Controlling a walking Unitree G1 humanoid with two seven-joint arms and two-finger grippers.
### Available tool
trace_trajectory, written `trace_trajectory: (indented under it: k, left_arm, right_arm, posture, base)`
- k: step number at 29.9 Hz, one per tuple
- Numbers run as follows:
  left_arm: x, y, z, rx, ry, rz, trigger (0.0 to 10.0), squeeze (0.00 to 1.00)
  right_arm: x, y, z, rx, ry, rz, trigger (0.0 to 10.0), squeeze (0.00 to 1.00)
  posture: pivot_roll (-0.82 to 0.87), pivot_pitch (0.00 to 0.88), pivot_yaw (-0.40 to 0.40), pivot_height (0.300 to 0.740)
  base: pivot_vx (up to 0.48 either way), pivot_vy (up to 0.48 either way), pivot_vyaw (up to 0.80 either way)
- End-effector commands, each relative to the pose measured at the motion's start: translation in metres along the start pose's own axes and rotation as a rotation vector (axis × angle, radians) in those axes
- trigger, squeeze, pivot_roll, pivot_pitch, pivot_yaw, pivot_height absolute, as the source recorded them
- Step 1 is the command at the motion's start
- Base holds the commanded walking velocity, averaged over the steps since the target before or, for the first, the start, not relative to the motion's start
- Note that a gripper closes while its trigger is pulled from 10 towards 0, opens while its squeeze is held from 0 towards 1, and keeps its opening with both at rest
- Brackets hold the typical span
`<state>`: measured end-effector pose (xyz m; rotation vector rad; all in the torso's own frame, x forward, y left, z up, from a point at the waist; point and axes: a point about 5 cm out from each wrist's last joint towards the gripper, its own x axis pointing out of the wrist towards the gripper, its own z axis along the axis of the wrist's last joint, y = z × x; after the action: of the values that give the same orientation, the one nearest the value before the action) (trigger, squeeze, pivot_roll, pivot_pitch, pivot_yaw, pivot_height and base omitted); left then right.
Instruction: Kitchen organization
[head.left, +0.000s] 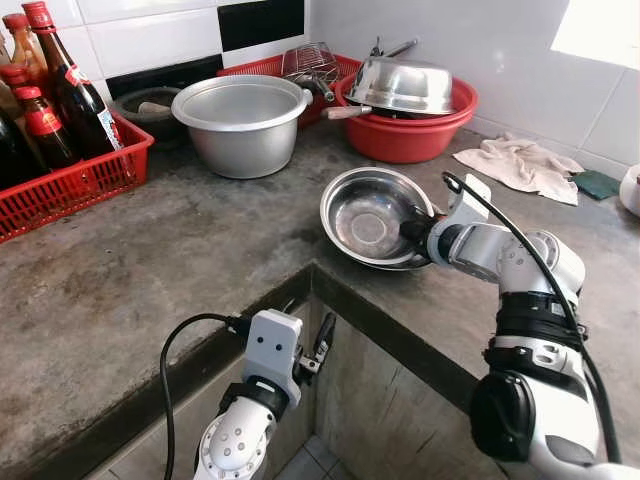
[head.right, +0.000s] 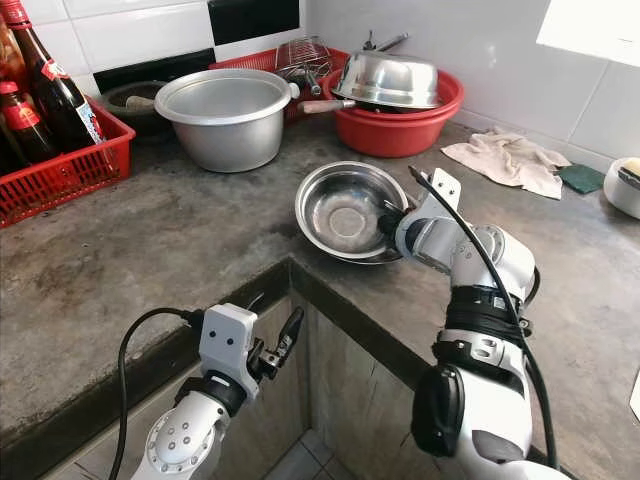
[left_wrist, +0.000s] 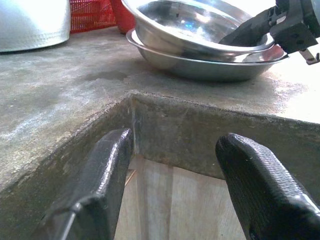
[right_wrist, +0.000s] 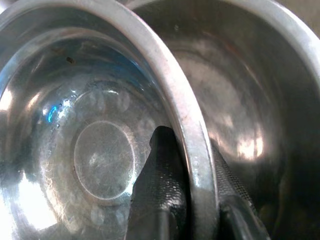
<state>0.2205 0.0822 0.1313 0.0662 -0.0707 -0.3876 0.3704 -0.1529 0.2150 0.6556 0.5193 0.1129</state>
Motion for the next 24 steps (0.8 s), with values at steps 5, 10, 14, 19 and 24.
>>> trace_trajectory:
  k: [5, 10, 14, 19, 24]
  left_arm:
    - [0.0, 0.0, -0.001, 0.008, 0.007, -0.008, 10.0, 0.0]
    - [0.0, 0.0, 0.0, 0.013, 0.001, -0.005, 10.0, 0.0]
    - [0.0, 0.001, 0.001, 0.017, -0.013, -0.006, 10.0, 0.0]
    - [0.0, 0.001, 0.003, 0.018, -0.026, -0.001, 10.0, 0.0]
    - [-0.001, 0.002, 0.005, 0.023, -0.043, 0.009, 10.0, 0.0]
  right_arm:
    - [0.0, -0.007, -0.009, 0.162, -0.054, 0.001, 0.0, 0.0]
    - [-0.013, 0.002, -0.007, 0.187, -0.246, 0.085, 0.0, 0.0]
    - [-0.03, 0.016, -0.015, -0.08, -0.422, 0.095, 0.0, 0.0]
    - [-0.05, 0.031, -0.025, -0.372, -0.611, 0.1, 0.0, 0.0]
    - [-0.064, 0.032, -0.034, -0.536, -0.748, 0.069, 0.0, 0.0]
  posture:
    - [0.06, 0.073, -0.054, 0.74]
    - [0.06, 0.074, -0.051, 0.74]
    - [0.06, 0.073, -0.046, 0.74]
    - [0.06, 0.073, -0.045, 0.74]
    - [0.05, 0.068, -0.041, 0.74]
  base:
    - [0.0, 0.0, 0.0]
    - [0.0, 0.0, 0.0]
    - [0.0, 0.0, 0.0]
    - [0.0, 0.0, 0.0]
    - [0.0, 0.0, 0.0]
